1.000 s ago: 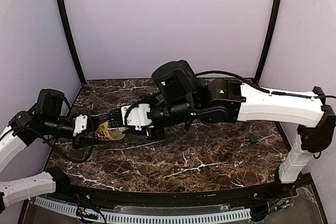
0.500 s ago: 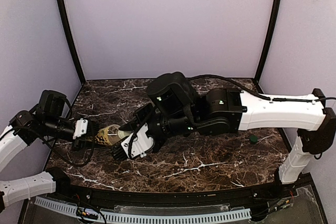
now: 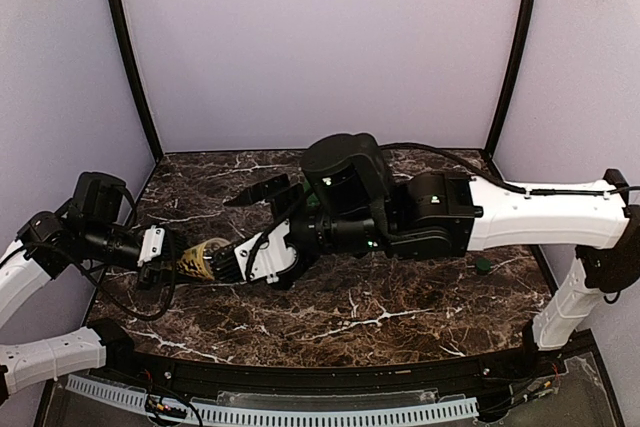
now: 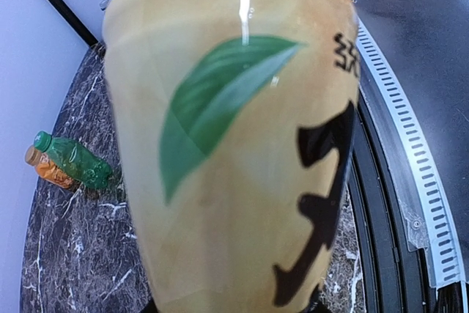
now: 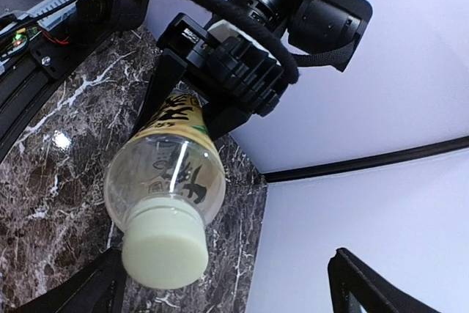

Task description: Unscrew the bottle caps

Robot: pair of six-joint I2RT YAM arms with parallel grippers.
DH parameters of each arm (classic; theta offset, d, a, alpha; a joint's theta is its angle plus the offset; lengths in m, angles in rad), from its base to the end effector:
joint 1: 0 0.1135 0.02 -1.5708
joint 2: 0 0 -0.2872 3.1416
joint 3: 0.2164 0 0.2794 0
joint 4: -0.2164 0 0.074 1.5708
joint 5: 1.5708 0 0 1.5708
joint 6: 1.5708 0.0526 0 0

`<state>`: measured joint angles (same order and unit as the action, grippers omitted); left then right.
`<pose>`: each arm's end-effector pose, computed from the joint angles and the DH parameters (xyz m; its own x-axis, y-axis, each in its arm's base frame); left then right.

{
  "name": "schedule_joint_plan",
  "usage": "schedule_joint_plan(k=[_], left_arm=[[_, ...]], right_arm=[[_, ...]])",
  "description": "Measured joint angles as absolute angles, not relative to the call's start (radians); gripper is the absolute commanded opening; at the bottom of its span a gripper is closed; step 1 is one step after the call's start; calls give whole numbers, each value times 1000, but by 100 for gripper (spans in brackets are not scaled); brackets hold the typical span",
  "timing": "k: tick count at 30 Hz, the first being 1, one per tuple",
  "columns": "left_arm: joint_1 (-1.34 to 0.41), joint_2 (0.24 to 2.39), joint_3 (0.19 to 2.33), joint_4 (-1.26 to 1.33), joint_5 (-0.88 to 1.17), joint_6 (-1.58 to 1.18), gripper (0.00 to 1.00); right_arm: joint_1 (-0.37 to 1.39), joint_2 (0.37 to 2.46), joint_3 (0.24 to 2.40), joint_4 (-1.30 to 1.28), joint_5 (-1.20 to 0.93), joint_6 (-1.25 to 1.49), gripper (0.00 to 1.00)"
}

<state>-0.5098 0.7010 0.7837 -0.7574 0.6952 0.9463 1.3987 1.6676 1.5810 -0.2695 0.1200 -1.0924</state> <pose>0.1205 -0.1060 0.3096 0.3394 0.5240 -0.7812 0.9167 0.0019 0.3996 0.0821 0.4355 0.3915 0.8238 -0.4072 -0.3944 -0.4944 -0.1757 -0.8513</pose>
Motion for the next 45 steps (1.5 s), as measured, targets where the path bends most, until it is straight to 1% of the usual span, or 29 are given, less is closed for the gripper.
schedule_joint_plan(k=[5,8,9,11,13,17,22,27,33,35,41,45], left_arm=[[-510,698,781,-650,667,844,9],[-510,688,771,-540,613,778,10],[-510,684,765,-500,589,760,10],[-510,678,752,-437,541,740,12],[-510,673,736,-370,474,729,13],[-511,675,709,-266,331,731,13],[-516,690,687,-188,195,760,13],[-522,698,670,-153,127,794,13],[-529,698,665,-142,108,813,13],[-529,698,665,-142,107,818,13],[-532,698,665,-132,104,826,13],[-532,697,665,-128,99,827,13]], right_arm=[[1392,1584,1547,-250,90,-964,99],[1364,1559,1555,-252,31,-802,99],[1343,1559,1569,-256,7,-714,98],[1281,1574,1613,-267,-30,-514,95],[1206,1605,1683,-281,-55,-292,96],[1097,1648,1758,-281,-97,70,93],[1095,1683,1772,-267,-143,358,87],[1102,1759,1831,-288,-160,497,81],[1103,1847,1917,-335,-168,580,60],[1103,1857,1925,-345,-175,592,56],[1103,1870,1940,-353,-199,607,54],[1104,1877,1950,-363,-211,610,50]])
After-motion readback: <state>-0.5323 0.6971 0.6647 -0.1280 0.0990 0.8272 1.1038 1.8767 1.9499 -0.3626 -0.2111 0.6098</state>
